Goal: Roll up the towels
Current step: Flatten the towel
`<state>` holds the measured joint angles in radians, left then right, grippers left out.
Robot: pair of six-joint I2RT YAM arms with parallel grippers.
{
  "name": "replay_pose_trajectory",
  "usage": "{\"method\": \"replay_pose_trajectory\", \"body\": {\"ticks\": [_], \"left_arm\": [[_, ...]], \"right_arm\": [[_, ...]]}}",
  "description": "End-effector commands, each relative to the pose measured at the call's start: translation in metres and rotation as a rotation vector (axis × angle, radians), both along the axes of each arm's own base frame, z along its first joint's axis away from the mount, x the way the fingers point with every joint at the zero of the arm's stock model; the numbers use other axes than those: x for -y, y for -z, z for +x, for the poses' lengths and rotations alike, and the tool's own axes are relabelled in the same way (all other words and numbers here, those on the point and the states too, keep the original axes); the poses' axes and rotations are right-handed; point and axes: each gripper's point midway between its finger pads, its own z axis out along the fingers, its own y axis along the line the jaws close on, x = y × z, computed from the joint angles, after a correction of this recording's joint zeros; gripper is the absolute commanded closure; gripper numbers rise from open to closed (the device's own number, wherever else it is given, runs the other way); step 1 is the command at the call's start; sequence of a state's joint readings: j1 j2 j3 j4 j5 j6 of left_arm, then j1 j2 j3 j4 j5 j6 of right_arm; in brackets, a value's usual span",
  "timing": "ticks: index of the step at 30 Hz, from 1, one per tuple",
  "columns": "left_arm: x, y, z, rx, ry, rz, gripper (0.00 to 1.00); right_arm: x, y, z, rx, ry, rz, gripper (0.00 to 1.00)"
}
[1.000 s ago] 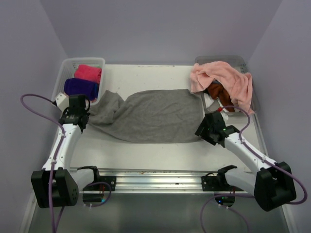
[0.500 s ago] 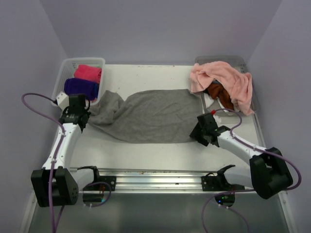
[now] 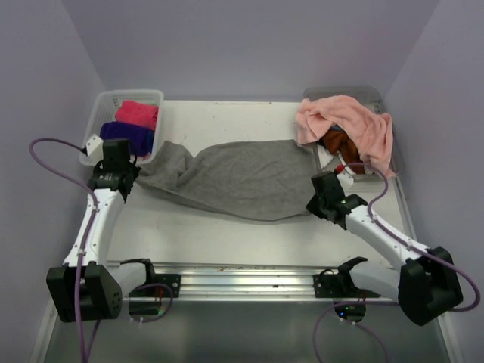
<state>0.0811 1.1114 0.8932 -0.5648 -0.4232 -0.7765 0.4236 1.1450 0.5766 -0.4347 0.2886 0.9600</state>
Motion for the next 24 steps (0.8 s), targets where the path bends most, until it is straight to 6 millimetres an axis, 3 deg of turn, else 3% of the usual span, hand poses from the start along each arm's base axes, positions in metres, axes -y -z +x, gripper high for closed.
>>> {"method": "replay_pose_trajectory", "body": {"ticks": [1, 2, 3, 4, 6, 7, 11, 13, 17, 19, 24], "left_arm": [[0.004, -0.068, 0.028, 0.177, 0.058, 0.004, 1.0], [0.005, -0.092, 0.034, 0.228, 0.071, 0.006, 1.0], [0.007, -0.104, 0.036, 0.25, 0.084, 0.005, 1.0], [0.009, -0.117, 0.037, 0.276, 0.099, 0.005, 1.0], [0.015, -0.156, 0.038, 0.365, 0.132, 0.005, 1.0], [0.016, -0.17, 0.037, 0.392, 0.144, 0.01, 1.0], [0.027, -0.246, 0.018, 0.567, 0.208, 0.032, 1.0], [0.031, -0.269, 0.001, 0.622, 0.23, 0.053, 1.0], [0.036, -0.315, -0.038, 0.726, 0.262, 0.104, 1.0], [0.037, -0.326, -0.06, 0.746, 0.271, 0.133, 1.0], [0.037, -0.354, -0.117, 0.806, 0.263, 0.199, 1.0]], "right_arm": [[0.02, -0.097, 0.035, 0.236, 0.02, -0.092, 1.0], [0.023, -0.119, 0.038, 0.286, 0.02, -0.091, 1.0], [0.029, -0.136, 0.042, 0.32, 0.032, -0.094, 1.0], [0.032, -0.168, 0.048, 0.379, 0.018, -0.109, 1.0], [0.039, -0.206, 0.05, 0.46, 0.025, -0.129, 1.0], [0.042, -0.237, 0.05, 0.519, 0.013, -0.143, 1.0], [0.053, -0.31, 0.035, 0.666, 0.003, -0.161, 1.0], [0.061, -0.345, 0.018, 0.747, 0.0, -0.162, 1.0], [0.075, -0.383, -0.017, 0.837, -0.006, -0.172, 1.0], [0.085, -0.397, -0.039, 0.871, -0.002, -0.175, 1.0], [0.102, -0.409, -0.083, 0.912, 0.007, -0.17, 1.0]]}}
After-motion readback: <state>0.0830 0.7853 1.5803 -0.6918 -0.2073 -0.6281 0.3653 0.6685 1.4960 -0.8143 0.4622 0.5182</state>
